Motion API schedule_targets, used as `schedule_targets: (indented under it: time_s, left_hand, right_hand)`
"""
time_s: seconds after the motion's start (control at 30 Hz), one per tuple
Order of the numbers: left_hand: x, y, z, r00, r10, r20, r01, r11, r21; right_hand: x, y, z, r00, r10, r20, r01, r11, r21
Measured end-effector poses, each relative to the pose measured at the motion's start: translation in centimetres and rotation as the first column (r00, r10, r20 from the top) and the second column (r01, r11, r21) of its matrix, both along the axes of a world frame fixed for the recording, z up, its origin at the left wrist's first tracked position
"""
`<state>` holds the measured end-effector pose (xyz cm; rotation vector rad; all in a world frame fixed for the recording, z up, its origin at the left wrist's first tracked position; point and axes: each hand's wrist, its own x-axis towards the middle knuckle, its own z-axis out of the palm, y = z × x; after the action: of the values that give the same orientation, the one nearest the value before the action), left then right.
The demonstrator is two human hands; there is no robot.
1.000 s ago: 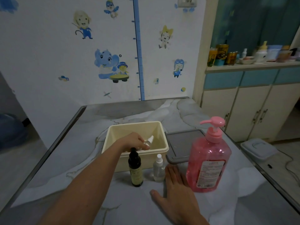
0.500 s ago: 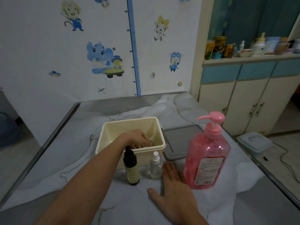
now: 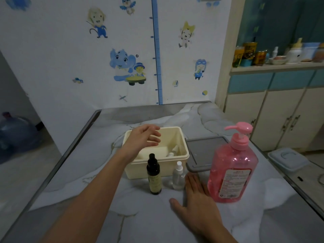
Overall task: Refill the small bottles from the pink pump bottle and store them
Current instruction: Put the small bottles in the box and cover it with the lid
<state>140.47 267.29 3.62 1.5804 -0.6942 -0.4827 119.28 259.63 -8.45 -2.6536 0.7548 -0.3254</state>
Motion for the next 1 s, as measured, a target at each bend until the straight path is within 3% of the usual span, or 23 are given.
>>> schedule_targets:
  time_s: [0.1, 0.23, 0.4, 0.7, 1.0]
  left_hand:
    - [-1.3, 2.4, 0.1, 0.995, -0.027, -0.095, 0.018, 0.996, -0.088]
    - [-3.2, 4.4, -0.7, 0.988, -0.086, -0.128, 0.075, 0.993, -0.089]
    - [-5.2, 5.8, -2.5, 0.992, -0.127, 0.026, 0.128, 0.991, -0.044]
    - [-6.4, 6.1, -4.7, 0.983, -0.098, 0.155, 0.089, 0.994, 0.066]
    - [-7.0, 6.7, -7.0, 0.993, 0.006, 0.121, -0.023, 0.990, 0.137]
  right_hand:
    - [0.0, 0.0, 0.0, 1.000, 0.014, -0.020, -0.014, 1.000, -0.016]
    - [0.1, -0.1, -0.4, 1.000, -0.003, -0.018, 0.002, 0.999, -0.034]
    - [0.1, 0.0, -0.7, 1.000, -0.015, -0.016, 0.013, 0.996, -0.090]
    - [-0.1, 0.0, -0.5, 0.999, -0.004, -0.038, 0.001, 0.997, -0.077]
    - [-0.1, 0.0, -0.8, 0.999, -0.001, -0.034, -0.002, 0.994, -0.108]
